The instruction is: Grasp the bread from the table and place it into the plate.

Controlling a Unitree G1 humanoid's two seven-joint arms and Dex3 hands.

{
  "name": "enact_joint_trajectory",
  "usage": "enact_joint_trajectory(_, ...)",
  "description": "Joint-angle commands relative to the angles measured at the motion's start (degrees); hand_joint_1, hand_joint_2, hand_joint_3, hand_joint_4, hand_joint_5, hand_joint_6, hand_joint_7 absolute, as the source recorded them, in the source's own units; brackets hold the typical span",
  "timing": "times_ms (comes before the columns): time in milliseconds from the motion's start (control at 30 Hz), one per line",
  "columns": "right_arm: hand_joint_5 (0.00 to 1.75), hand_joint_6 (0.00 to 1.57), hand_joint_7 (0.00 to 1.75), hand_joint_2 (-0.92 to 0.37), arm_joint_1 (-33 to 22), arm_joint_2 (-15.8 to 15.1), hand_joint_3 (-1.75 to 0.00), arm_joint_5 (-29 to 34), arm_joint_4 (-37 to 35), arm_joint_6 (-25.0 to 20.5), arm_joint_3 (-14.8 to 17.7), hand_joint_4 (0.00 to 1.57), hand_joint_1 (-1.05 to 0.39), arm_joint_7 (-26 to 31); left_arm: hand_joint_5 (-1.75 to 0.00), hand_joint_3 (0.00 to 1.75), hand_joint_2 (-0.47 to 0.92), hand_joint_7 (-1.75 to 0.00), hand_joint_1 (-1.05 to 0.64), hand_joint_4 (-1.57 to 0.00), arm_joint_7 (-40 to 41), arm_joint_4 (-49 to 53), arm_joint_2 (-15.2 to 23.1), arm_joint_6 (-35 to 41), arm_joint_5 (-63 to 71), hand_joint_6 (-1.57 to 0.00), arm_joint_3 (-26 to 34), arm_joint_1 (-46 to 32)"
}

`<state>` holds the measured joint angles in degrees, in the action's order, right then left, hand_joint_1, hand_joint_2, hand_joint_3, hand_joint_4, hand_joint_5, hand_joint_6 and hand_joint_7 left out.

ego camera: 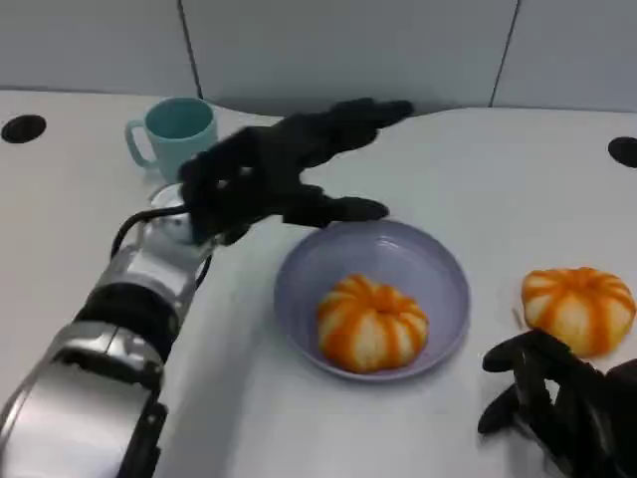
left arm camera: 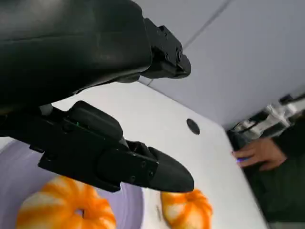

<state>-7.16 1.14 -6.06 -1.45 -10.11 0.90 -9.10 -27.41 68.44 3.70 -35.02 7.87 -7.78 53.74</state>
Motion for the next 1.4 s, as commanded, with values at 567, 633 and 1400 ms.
enact_joint_trajectory(567,1.75,0.38,1.64,-0.92,-1.5,-2.0,-0.60,0.1,2.1,-1.5,0.1,0.50,-0.31,-0.2,-0.97,0.37,0.92,-0.14,-0.63,-0.42,-15.2,-47.3,1.5,36.2,-41.8,-0.67,21.5,-47.7)
enact_joint_trajectory(633,1.75,0.37,1.63,-0.92,-1.6,-2.0,-0.59,-0.1,2.4,-1.8,0.2,0.50,-0.31,-0.2,-1.36,0.40,0.92,-0.63,-0.61,-0.33,-12.7,-49.1,1.3,38.3,-41.9,-0.54,22.2,-49.2)
enact_joint_trajectory(1400,1.75,0.38,1.63,-0.92,-1.8,-3.2,-0.59,0.2,2.7,-2.0,0.6,0.52,-0.30,-0.5,-1.75,0.33,0.92,-1.75,-0.39,-0.57,1.0,-53.5,-2.2,45.7,-38.4,-0.34,22.6,-54.7)
